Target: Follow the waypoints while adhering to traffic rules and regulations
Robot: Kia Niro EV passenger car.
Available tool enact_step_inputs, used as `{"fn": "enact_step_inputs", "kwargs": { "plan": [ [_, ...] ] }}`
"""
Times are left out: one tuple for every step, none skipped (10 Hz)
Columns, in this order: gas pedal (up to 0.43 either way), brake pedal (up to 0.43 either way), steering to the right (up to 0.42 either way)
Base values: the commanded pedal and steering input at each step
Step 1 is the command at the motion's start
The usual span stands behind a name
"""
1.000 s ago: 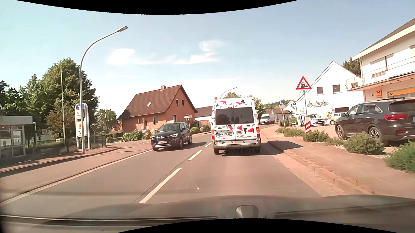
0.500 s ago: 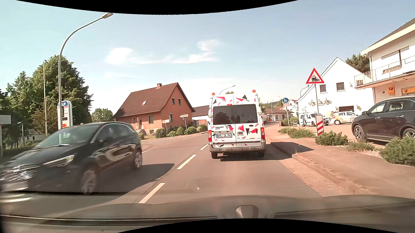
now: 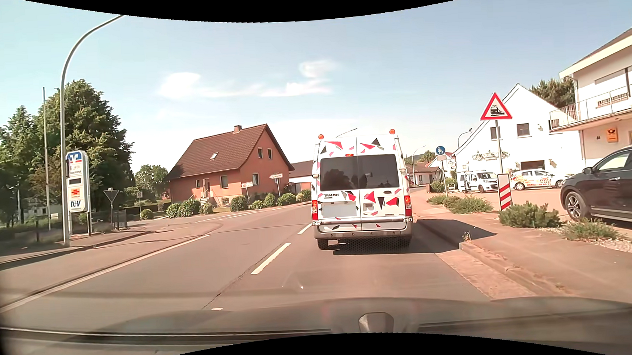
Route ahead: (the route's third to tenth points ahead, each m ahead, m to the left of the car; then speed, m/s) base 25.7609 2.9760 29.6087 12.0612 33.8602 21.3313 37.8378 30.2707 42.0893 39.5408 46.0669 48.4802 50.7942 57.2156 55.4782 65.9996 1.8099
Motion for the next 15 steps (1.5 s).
{"fn": "enact_step_inputs", "kwargs": {
  "plan": [
    [0.000,0.006,0.024],
    [0.000,0.000,0.024],
    [0.000,0.006,0.024],
    [0.000,0.006,0.023],
    [0.000,0.006,0.019],
    [0.000,0.006,0.018],
    [0.000,0.006,0.018],
    [0.000,0.006,0.018],
    [0.000,0.006,0.017],
    [0.000,0.006,0.016],
    [0.000,0.006,0.016],
    [0.000,0.006,0.016],
    [0.000,0.006,0.016],
    [0.000,0.006,0.016],
    [0.000,0.006,0.016]
  ]
}}
